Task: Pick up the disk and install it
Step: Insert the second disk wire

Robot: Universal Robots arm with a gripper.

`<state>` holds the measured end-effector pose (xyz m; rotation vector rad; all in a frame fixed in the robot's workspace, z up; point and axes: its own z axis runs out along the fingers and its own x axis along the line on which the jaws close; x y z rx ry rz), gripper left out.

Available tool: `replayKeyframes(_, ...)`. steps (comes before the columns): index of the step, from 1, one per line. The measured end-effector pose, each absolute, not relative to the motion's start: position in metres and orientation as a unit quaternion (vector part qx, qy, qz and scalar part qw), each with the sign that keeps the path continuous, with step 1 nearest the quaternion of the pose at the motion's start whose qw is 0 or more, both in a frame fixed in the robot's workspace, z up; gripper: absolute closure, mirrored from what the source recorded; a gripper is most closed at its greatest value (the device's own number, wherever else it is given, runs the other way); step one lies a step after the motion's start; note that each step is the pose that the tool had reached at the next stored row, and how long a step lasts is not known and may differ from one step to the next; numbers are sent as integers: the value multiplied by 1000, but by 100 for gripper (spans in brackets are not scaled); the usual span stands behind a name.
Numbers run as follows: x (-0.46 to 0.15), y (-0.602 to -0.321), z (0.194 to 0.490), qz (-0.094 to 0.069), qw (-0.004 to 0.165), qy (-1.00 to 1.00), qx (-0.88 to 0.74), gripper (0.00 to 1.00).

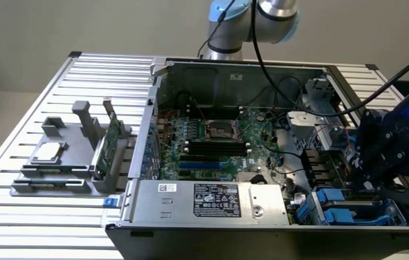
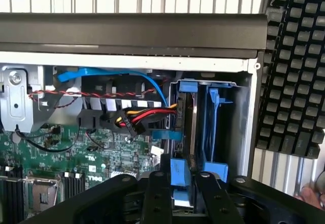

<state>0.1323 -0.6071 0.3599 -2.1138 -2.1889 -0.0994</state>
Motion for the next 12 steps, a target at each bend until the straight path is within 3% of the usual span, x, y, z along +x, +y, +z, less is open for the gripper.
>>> replayKeyframes(3, 128, -607, 360, -33, 49, -718, -693, 89)
replayKeyframes(12, 128, -607, 360, -32, 49, -718, -693, 89)
